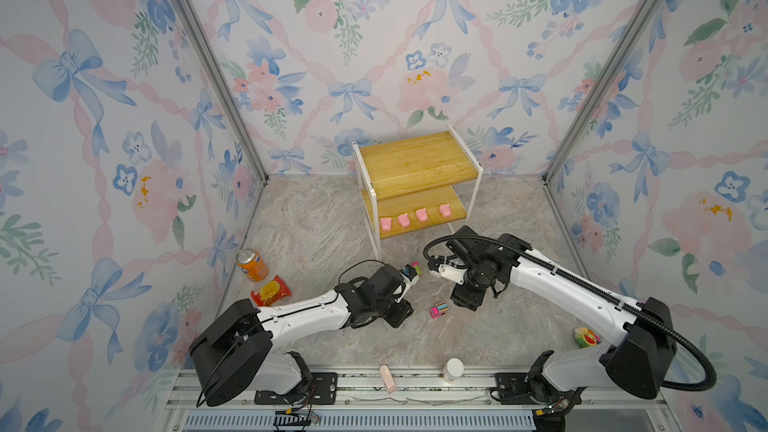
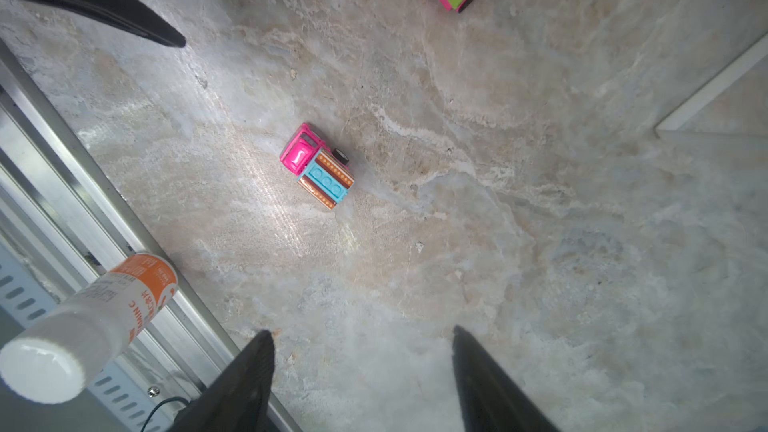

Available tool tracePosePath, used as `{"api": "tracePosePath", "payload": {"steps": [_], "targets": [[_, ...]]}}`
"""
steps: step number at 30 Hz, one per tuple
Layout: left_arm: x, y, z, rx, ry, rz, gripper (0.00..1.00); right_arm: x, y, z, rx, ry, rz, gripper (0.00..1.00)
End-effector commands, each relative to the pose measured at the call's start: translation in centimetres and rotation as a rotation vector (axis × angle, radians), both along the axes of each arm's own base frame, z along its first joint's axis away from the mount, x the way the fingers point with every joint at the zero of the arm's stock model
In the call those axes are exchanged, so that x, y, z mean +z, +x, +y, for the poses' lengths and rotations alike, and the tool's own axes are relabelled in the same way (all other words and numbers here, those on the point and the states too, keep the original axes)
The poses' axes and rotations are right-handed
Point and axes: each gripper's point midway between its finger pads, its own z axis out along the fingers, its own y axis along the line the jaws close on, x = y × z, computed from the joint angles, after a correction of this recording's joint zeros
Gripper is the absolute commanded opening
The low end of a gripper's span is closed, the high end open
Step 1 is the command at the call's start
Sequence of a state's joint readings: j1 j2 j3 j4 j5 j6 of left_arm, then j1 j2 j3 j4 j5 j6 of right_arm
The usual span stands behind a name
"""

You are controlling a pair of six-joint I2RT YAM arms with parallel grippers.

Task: Place and organize the plastic toys onto the shelf
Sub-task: 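Raise the open left gripper off the truck while the right gripper moves over it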

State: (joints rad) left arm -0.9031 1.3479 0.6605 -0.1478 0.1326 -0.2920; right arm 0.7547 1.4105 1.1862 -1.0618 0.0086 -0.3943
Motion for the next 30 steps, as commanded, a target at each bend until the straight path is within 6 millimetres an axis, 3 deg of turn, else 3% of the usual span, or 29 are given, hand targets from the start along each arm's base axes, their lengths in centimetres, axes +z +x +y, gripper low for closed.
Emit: {"api": "tracePosePath", "payload": {"steps": [1, 5, 9, 14, 25, 30], "targets": [[-0.4, 0.1, 0.9, 0.033, 0.016, 0.010, 0.41, 0.3, 0.4, 0.9, 0.069, 0.028, -0.042, 0.64], [-0.7, 0.0, 1.2, 0.039, 0.024, 0.012, 0.42, -0.8, 0.3, 2.8, 0.041, 0.093, 0.004, 0.51], [-0.8, -0.1, 1.7, 0.054, 0.025, 0.008, 0.41, -2.4, -0.5, 4.6, 0.023, 0.153, 0.085, 0.26], [-0.9, -0.1, 2.4, 0.072, 0.028, 0.005, 0.41, -3.6, -1.2, 5.3, 0.007, 0.148, 0.149, 0.02], [-1.3, -0.1, 3.1, 0.092, 0.036, 0.006, 0.41, -6.6, -2.0, 5.7, -0.052, 0.102, 0.255, 0.00], [-1.3, -0.2, 3.2, 0.095, 0.035, 0.004, 0.41, -6.9, -2.0, 5.5, -0.069, 0.088, 0.253, 0.00]]}}
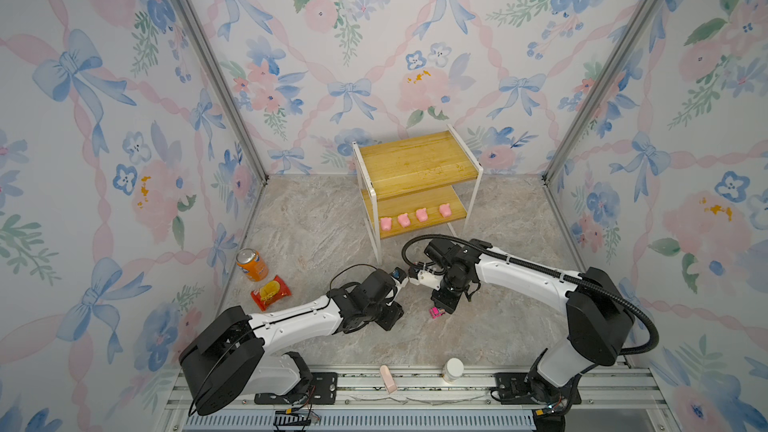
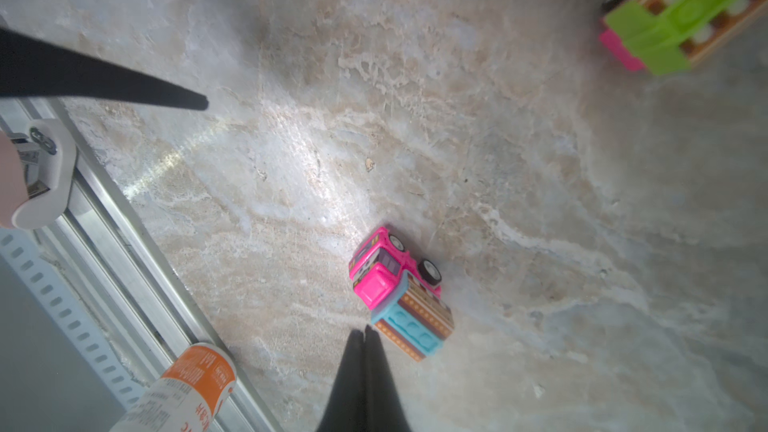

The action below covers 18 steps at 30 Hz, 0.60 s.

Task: Place and organize the plastic toys onto the shelf
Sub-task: 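Raise the open left gripper off the truck while the right gripper moves over it, then lower the right gripper onto the pink-and-blue truck and close it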

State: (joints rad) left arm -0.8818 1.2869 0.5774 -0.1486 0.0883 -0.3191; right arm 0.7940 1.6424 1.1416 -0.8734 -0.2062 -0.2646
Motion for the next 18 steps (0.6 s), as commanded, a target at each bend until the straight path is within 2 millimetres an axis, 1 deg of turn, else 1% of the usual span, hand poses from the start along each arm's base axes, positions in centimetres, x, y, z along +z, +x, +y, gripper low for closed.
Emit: {"api": "tracePosePath", "payload": {"steps": [1, 5, 9, 13, 18], "targets": [[0.1, 0.0, 0.6, 0.028, 0.001, 0.001, 0.41, -0.1, -0.8, -0.1, -0.014, -0.006, 0.016, 0.00], [0.0, 0.1, 0.6, 0.028, 0.002, 0.002, 0.41, 0.5, -0.8, -0.4, -0.023, 0.000, 0.002, 0.00], [-0.2, 0.0, 0.7, 0.028, 0.007, 0.007, 0.41, 0.6, -1.1, -0.4, -0.023, 0.010, 0.005, 0.00], [-0.1, 0.1, 0.7, 0.030, 0.004, 0.005, 0.41, -0.1, -1.2, -0.5, -0.033, -0.004, 0.017, 0.00], [-0.1, 0.1, 0.8, 0.033, 0.005, 0.004, 0.41, -1.9, -1.3, -1.1, -0.057, -0.048, 0.030, 0.00]]}}
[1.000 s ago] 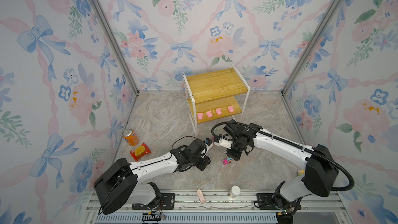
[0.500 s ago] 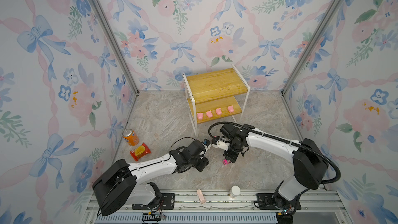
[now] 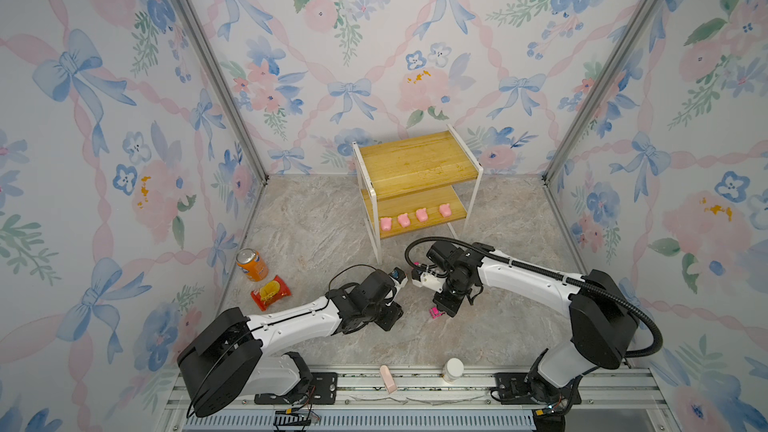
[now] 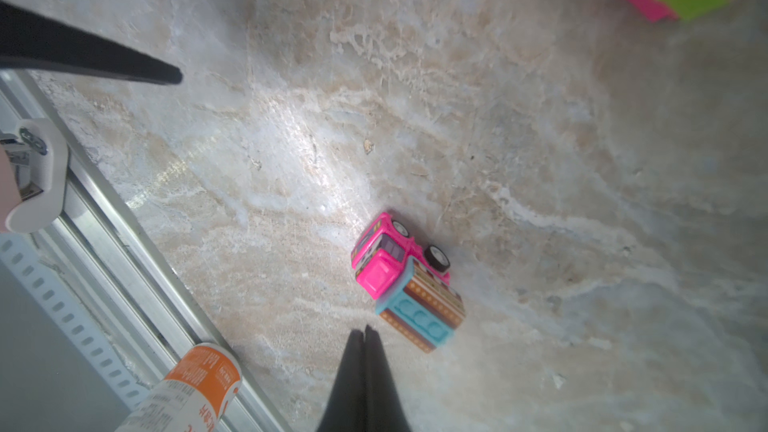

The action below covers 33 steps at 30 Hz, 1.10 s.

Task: Place and organize the plastic toys onto the shelf
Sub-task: 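Lower the right gripper onto the pink-and-blue truck and close it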

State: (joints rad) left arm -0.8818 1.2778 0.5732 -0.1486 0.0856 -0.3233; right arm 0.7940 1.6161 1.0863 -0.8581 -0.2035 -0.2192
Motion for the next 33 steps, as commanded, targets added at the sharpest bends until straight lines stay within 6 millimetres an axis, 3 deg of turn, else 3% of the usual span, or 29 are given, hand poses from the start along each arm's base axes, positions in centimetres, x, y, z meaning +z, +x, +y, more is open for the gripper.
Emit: {"api": "tracePosePath", "payload": {"steps": [1, 5, 9, 12, 18, 21, 33], "targets": [[-0.2, 0.1, 0.7, 0.028, 0.010, 0.006, 0.41, -1.5, -0.3, -0.4, -0.018, -0.045, 0.010, 0.00], [-0.2, 0.1, 0.7, 0.028, 0.008, 0.006, 0.41, -2.7, -0.3, -0.8, -0.025, -0.084, 0.025, 0.00], [-0.3, 0.1, 0.7, 0.029, 0.011, 0.006, 0.41, -2.5, -0.1, -0.9, -0.026, -0.086, 0.011, 0.00], [-0.4, 0.0, 0.8, 0.030, 0.012, 0.009, 0.41, -1.9, 0.0, -0.8, -0.024, -0.075, 0.001, 0.00], [-0.3, 0.1, 0.9, 0.032, 0.011, 0.006, 0.41, 1.5, 0.6, 0.0, -0.021, 0.007, -0.073, 0.00], [-0.4, 0.0, 0.9, 0.031, 0.013, 0.007, 0.41, 1.9, 0.8, 0.1, -0.023, 0.016, -0.086, 0.00], [-0.1, 0.1, 1.1, 0.035, 0.006, -0.005, 0.41, -2.8, 0.5, -0.1, -0.024, -0.085, -0.001, 0.00]]}}
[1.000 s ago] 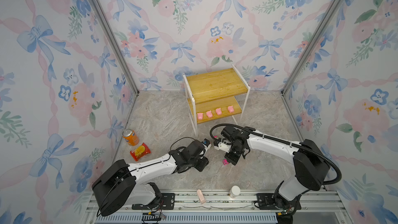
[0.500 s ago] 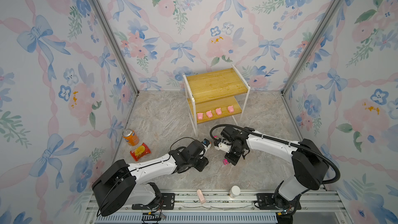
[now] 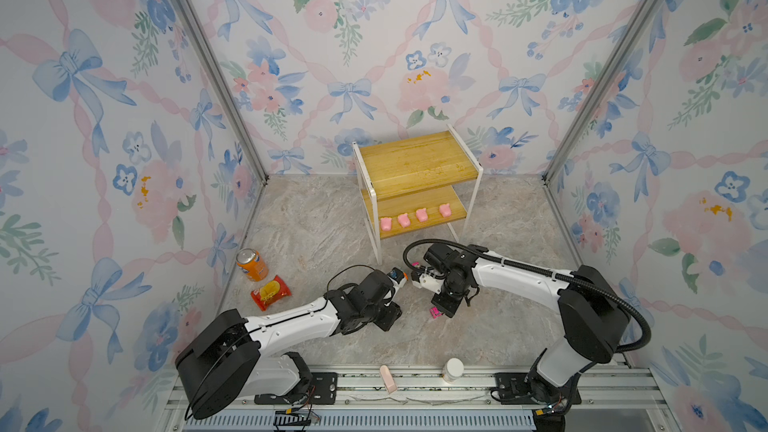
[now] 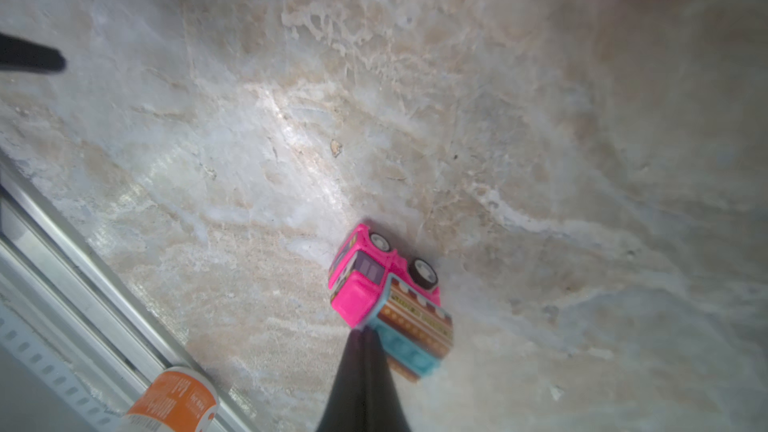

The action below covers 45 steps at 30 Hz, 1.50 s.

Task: Place and organize the plastic toys onto the shelf
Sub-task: 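Lower the right gripper onto the pink-and-blue truck and close it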

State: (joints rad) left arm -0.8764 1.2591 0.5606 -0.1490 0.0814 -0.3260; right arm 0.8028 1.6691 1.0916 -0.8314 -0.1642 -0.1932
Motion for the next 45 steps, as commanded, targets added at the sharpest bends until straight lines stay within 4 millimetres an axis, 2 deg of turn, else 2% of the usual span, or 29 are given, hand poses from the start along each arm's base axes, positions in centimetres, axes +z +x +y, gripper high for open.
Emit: {"api": "tracePosePath", "payload": {"steps": [1, 5, 9, 10, 11, 14, 16, 19, 22, 29, 34, 37, 38, 45], "targets": [[-0.1, 0.1, 0.7, 0.025, 0.008, -0.001, 0.41, -1.5, -0.2, -0.3, -0.006, -0.045, 0.010, 0.00], [-0.1, 0.1, 0.6, 0.022, 0.007, -0.001, 0.41, -1.2, 0.0, -0.4, -0.007, -0.049, 0.000, 0.00], [-0.1, 0.1, 0.6, 0.021, 0.008, -0.001, 0.41, 0.2, 0.5, -0.4, -0.006, -0.035, -0.042, 0.00], [0.0, 0.1, 0.6, 0.019, 0.008, -0.003, 0.41, 0.3, 0.7, -0.4, -0.005, -0.039, -0.055, 0.03], [0.0, 0.1, 0.6, 0.019, 0.007, -0.004, 0.41, 1.4, 1.1, -0.4, -0.004, -0.019, -0.091, 0.08], [0.1, 0.1, 0.5, 0.014, 0.003, -0.006, 0.41, 3.1, 1.3, -0.5, 0.047, 0.004, -0.150, 0.22], [0.3, 0.1, 0.5, 0.013, 0.001, -0.010, 0.41, 4.0, 1.2, -0.7, 0.103, 0.017, -0.177, 0.34], [0.3, 0.2, 0.6, 0.014, -0.001, -0.013, 0.41, 5.1, 1.1, -0.9, 0.188, 0.030, -0.206, 0.42], [0.3, 0.1, 0.6, 0.014, -0.002, -0.012, 0.41, 5.7, 1.6, -1.4, 0.244, 0.011, -0.230, 0.45], [0.7, 0.0, 0.8, 0.016, -0.013, -0.023, 0.41, 6.0, 2.7, -3.8, 0.346, -0.157, -0.155, 0.46], [0.9, -0.2, 1.2, 0.034, -0.027, -0.028, 0.42, 6.3, 4.2, -3.5, 0.380, -0.183, -0.191, 0.48], [0.8, -0.2, 1.5, 0.037, -0.025, -0.033, 0.42, 6.3, 4.2, -3.7, 0.402, -0.201, -0.194, 0.48], [0.8, -0.2, 1.5, 0.038, -0.026, -0.033, 0.42, 5.4, 4.1, -3.9, 0.412, -0.225, -0.169, 0.48], [0.4, -0.1, 1.7, 0.046, -0.014, -0.028, 0.42, 3.9, 2.6, -4.4, 0.521, -0.277, -0.171, 0.51]]}}
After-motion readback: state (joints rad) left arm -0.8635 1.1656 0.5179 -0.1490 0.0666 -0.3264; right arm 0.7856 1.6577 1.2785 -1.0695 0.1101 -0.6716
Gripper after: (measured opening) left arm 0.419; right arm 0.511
